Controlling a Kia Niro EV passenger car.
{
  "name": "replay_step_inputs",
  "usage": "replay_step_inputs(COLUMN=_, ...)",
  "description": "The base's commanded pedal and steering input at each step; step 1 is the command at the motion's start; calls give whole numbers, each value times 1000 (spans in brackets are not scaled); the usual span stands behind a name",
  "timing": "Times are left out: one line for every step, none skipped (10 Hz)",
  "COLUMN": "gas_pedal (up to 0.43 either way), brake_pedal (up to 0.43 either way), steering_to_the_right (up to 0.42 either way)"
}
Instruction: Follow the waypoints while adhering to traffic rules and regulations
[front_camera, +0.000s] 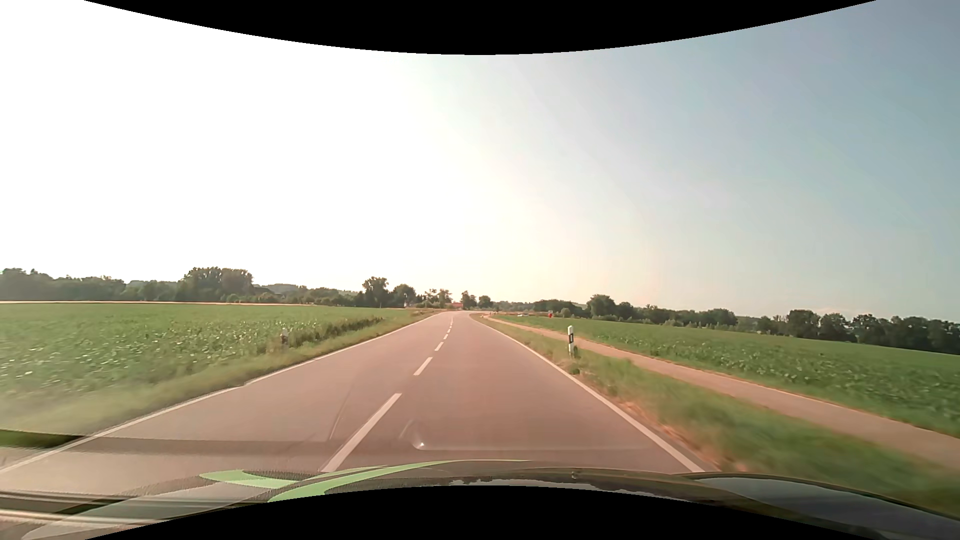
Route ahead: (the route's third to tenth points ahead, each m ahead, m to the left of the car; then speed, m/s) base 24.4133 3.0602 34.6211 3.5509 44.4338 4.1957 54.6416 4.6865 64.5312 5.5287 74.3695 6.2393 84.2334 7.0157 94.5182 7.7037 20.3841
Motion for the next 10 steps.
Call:
replay_step_inputs(gas_pedal=358, brake_pedal=0, steering_to_the_right=-15)
replay_step_inputs(gas_pedal=358, brake_pedal=0, steering_to_the_right=-14)
replay_step_inputs(gas_pedal=358, brake_pedal=0, steering_to_the_right=-13)
replay_step_inputs(gas_pedal=358, brake_pedal=0, steering_to_the_right=-13)
replay_step_inputs(gas_pedal=358, brake_pedal=0, steering_to_the_right=-12)
replay_step_inputs(gas_pedal=358, brake_pedal=0, steering_to_the_right=-12)
replay_step_inputs(gas_pedal=358, brake_pedal=0, steering_to_the_right=-13)
replay_step_inputs(gas_pedal=358, brake_pedal=0, steering_to_the_right=-12)
replay_step_inputs(gas_pedal=358, brake_pedal=0, steering_to_the_right=-12)
replay_step_inputs(gas_pedal=358, brake_pedal=0, steering_to_the_right=-12)
